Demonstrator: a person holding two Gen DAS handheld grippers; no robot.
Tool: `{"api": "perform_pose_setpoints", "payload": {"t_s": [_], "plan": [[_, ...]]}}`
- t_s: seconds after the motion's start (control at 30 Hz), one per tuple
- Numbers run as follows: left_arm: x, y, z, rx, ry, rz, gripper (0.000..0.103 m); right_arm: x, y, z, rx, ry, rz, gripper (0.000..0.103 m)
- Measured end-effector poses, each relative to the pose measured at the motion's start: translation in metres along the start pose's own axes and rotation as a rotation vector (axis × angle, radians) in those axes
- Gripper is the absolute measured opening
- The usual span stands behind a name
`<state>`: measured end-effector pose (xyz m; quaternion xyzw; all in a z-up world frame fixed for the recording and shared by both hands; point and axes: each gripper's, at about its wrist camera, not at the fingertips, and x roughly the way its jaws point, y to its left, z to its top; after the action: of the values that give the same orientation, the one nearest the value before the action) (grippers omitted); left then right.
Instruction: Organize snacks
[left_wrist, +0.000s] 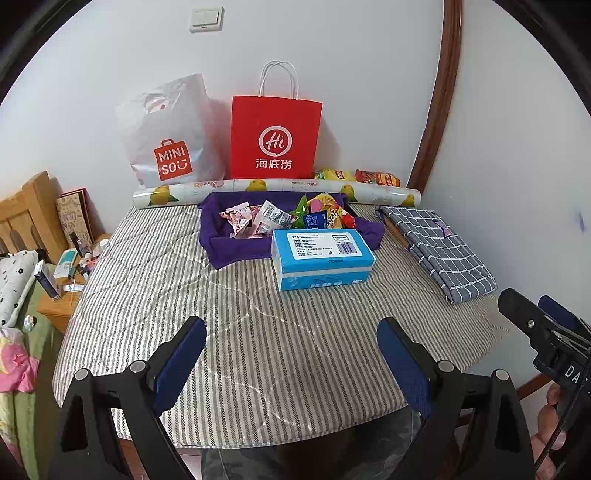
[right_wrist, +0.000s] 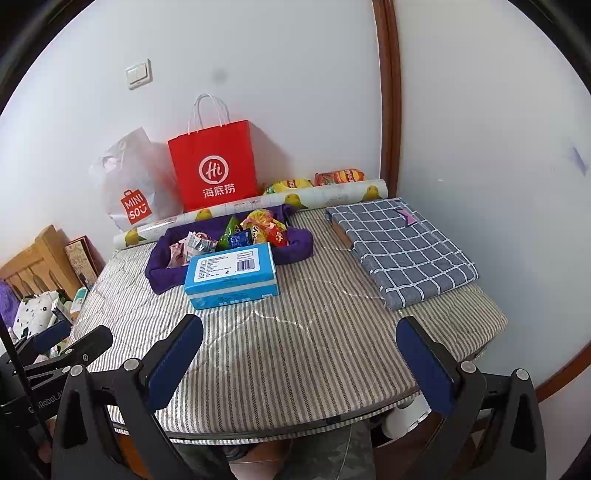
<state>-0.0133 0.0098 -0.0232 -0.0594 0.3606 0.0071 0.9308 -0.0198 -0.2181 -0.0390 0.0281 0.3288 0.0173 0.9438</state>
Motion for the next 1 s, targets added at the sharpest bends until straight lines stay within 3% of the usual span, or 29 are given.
{"api": "perform_pose_setpoints", "payload": {"t_s": [1.0], "plan": [[-0.008,-0.013,0.000,0.024,-0.012,-0.005,0.094,-0.011,0.001,-0.004,0.006,-0.022,0.002,0.103]]}}
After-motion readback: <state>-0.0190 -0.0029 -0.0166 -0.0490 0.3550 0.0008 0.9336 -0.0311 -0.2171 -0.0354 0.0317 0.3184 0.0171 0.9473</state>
